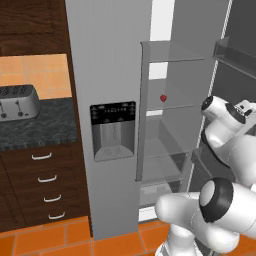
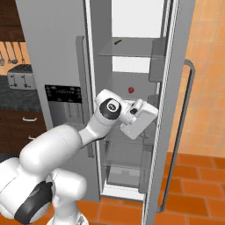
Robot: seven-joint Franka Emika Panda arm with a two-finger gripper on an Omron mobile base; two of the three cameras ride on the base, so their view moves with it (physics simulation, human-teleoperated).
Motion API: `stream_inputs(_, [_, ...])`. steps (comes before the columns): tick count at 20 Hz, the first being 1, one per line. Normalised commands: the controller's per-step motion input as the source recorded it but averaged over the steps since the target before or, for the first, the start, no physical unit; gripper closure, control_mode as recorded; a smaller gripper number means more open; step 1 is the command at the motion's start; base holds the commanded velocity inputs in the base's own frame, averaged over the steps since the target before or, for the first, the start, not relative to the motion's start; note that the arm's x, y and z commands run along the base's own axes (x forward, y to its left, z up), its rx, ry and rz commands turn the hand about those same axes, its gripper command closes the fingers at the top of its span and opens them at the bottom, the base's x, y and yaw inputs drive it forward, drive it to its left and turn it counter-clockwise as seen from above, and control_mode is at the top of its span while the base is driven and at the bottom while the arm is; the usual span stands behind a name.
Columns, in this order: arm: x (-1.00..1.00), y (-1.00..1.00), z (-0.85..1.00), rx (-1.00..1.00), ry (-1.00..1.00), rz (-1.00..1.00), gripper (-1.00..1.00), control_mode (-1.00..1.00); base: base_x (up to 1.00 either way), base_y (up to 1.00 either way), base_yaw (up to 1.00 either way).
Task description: Take the strawberry from the fridge and place it on top of the pancake, located on the dining counter.
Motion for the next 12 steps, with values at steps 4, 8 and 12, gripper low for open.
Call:
stream_inputs(4, [0.0,-0.31,0.0,0.02,0.0,0.0,-1.0,-1.0,0.0,0.0,0.0])
stream_inputs(8, [-0.27,0.22,0.14,0.0,0.0,0.0,-1.0,-1.0,0.0,0.0,0.0])
stream_inputs(12, [-0.31,0.65,0.09,0.0,0.0,0.0,-1.0,-1.0,0.0,0.0,0.0])
